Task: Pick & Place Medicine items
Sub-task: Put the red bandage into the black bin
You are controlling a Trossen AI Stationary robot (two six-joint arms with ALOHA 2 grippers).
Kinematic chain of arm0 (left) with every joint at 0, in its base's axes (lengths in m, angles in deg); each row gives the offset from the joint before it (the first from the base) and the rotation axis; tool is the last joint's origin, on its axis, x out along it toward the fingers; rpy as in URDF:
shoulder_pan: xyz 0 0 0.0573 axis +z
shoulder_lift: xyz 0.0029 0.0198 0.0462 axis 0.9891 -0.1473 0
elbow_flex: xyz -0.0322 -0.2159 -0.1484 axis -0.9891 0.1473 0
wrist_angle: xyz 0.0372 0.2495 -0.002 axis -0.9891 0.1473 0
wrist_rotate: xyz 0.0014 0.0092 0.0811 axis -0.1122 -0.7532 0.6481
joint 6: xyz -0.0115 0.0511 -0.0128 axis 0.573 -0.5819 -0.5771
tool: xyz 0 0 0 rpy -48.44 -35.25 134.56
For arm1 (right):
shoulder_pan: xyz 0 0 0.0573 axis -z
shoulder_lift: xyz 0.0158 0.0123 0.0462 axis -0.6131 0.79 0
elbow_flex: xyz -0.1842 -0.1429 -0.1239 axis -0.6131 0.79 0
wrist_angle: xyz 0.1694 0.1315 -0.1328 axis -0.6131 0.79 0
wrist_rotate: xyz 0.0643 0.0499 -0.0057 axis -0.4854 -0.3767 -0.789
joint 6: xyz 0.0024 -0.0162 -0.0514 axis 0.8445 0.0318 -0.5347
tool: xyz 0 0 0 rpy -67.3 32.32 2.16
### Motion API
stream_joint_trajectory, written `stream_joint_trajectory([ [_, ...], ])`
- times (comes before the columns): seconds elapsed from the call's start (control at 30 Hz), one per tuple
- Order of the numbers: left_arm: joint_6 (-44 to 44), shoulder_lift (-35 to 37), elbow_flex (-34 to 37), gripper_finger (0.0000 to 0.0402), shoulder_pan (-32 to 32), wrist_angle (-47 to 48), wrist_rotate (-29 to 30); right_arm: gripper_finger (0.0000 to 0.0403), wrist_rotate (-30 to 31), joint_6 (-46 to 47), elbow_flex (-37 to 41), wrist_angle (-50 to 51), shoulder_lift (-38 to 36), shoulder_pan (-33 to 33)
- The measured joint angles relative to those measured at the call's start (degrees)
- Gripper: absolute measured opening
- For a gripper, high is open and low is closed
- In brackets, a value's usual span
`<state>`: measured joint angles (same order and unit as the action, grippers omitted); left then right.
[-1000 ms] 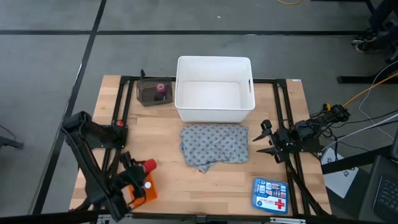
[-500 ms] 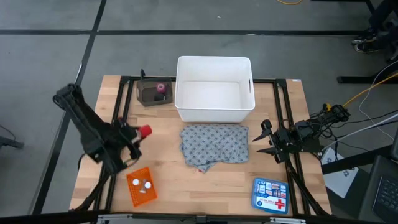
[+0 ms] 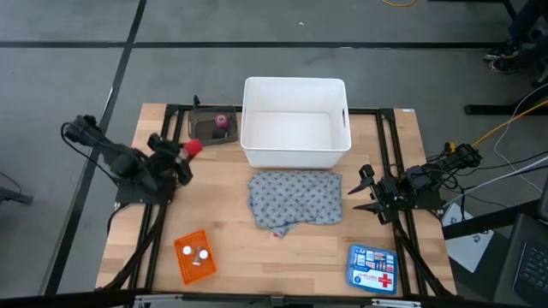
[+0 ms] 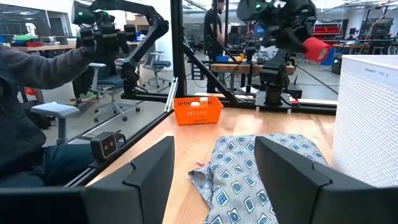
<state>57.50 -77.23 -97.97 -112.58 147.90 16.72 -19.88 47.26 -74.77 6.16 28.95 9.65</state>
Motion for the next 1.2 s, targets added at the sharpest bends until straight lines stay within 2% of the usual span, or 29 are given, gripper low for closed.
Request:
stream_joint_trajectory([
  [0.2, -10.79, 2.28, 0.0, 0.0212, 10.02, -4.39, -1.81, 0.0224, -0.02, 0.0, 0.0, 0.01, -0.01, 0.0],
  [0.37, -25.25, 3.26, 0.0, 0.0212, 19.09, -16.08, -5.35, 0.0224, -0.02, 0.0, 0.0, 0.02, 0.0, 0.0],
  [0.57, -46.05, 2.27, 0.68, 0.0212, 32.37, -35.41, -14.97, 0.0224, -0.02, 0.0, 0.0, 0.02, -0.02, -0.01],
  [0.7, -55.26, 0.94, 3.36, 0.0212, 42.89, -45.74, -23.67, 0.0224, -0.02, 0.0, 0.0, 0.01, -0.01, 0.0],
  [0.87, -59.48, -1.04, 6.9, 0.0212, 55.99, -51.48, -25.03, 0.0224, -0.02, 0.0, 0.0, 0.01, -0.01, 0.0],
  [1.03, -61.62, -2.82, 10.06, 0.0212, 66.73, -57.85, -36.45, 0.0224, -0.03, 0.0, 0.0, 0.02, 0.0, 0.0],
  [1.2, -62.66, -6.63, 13.94, 0.0212, 75.2, -64.37, -39.43, 0.0224, -0.04, 0.0, 0.0, 0.0, 0.0, 0.0],
])
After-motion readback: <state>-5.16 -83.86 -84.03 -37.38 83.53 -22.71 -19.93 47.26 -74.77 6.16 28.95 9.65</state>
